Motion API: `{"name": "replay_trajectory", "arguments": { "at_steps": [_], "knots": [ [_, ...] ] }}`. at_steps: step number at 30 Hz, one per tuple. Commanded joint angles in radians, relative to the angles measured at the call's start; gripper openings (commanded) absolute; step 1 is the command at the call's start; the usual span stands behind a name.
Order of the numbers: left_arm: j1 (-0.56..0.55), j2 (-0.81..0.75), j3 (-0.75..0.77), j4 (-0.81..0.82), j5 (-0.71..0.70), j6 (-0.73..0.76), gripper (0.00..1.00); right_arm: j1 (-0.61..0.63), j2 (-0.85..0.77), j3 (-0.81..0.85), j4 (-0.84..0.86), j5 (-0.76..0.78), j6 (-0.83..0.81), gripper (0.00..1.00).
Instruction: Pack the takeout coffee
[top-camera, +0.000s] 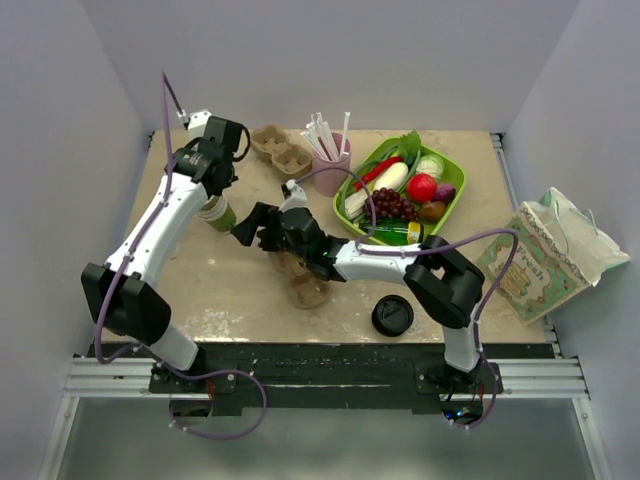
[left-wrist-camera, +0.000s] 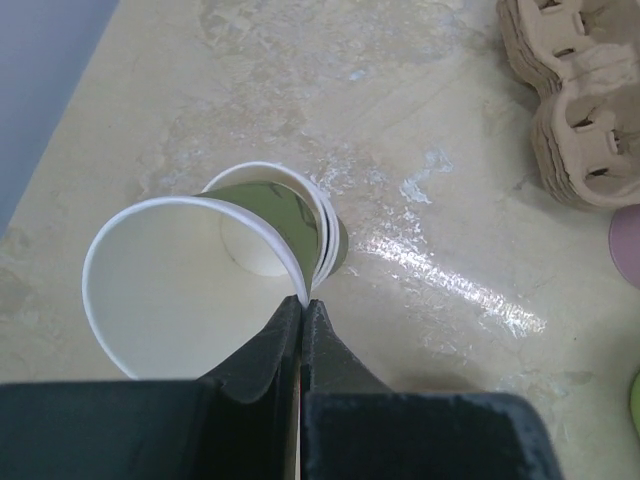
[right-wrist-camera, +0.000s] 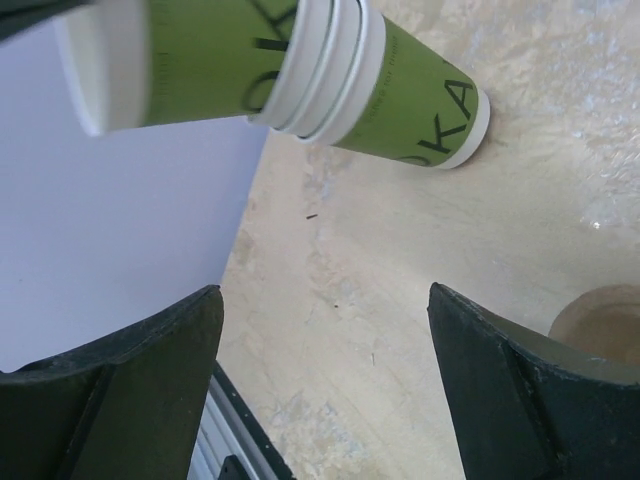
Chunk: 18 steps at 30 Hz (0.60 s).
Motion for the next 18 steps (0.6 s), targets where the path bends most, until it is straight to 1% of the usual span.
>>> {"name": "replay_trajectory", "arguments": {
  "at_steps": [1,6,9,10,13,15,17,18],
  "knots": [
    [0.000,0.025,0.101,0.046,0.017,0.077,0.00,-0.007,-0.132,-0.060,0.011,0.012,-0.071,0.87],
    [0.005,0.025,0.121,0.050,0.029,0.092,0.00,-0.007,-0.233,-0.150,0.017,0.030,-0.098,0.88],
    [0.003,0.029,0.137,0.058,0.040,0.103,0.00,-0.007,-0.301,-0.185,-0.003,0.024,-0.134,0.88],
    [0.003,0.032,0.165,0.043,0.038,0.111,0.00,-0.007,-0.319,-0.195,-0.008,0.021,-0.174,0.89],
    [0.003,0.034,0.232,0.012,0.034,0.112,0.00,-0.007,-0.403,-0.231,-0.074,0.020,-0.246,0.90],
    [0.000,0.023,0.265,-0.002,0.072,0.120,0.00,-0.007,-0.478,-0.271,-0.136,0.032,-0.268,0.91],
    [-0.009,0.005,0.291,-0.020,0.066,0.112,0.00,-0.007,-0.531,-0.305,-0.205,0.095,-0.286,0.91],
    [-0.035,-0.021,0.292,-0.022,0.052,0.111,0.00,-0.007,-0.595,-0.343,-0.228,0.122,-0.286,0.92]
  ]
}}
